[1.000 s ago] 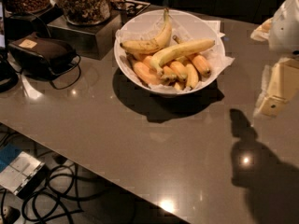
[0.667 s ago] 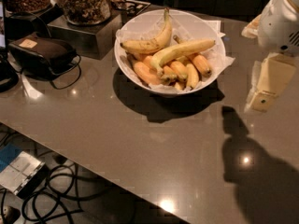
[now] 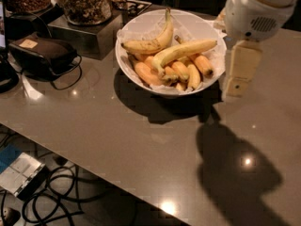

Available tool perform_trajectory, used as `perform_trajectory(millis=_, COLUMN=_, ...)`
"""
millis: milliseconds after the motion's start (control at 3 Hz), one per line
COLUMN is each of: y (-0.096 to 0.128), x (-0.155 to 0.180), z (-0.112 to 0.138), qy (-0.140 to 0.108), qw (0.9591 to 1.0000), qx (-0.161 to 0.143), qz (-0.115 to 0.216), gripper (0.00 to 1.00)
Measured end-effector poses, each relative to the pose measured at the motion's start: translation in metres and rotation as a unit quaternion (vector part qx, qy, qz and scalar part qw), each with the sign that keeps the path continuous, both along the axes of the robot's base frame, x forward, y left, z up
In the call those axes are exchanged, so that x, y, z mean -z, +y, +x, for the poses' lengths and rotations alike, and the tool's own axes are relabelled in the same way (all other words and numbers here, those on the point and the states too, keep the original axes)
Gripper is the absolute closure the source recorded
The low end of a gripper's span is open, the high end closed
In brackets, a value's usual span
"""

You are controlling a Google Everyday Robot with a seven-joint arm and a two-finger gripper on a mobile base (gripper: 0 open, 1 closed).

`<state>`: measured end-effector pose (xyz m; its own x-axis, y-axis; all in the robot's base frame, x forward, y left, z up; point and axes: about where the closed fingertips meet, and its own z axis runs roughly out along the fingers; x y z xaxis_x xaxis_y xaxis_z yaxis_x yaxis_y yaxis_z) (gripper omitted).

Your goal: Pick banana from white bowl

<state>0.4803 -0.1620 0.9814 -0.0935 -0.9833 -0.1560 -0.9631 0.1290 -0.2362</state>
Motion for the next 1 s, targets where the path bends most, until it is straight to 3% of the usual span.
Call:
perform_trajectory(millis=667, y=0.004, x=-0.004, z=0.013, qy=-0.024, qw=0.9995, qx=-0.001, qz=0.018, gripper=0.0)
perform_trajectory(millis=1000, y=0.006, x=0.006, z=0.054, qy=-0.016, qw=0.9989, qx=0.011, qz=0.042, gripper=0.0)
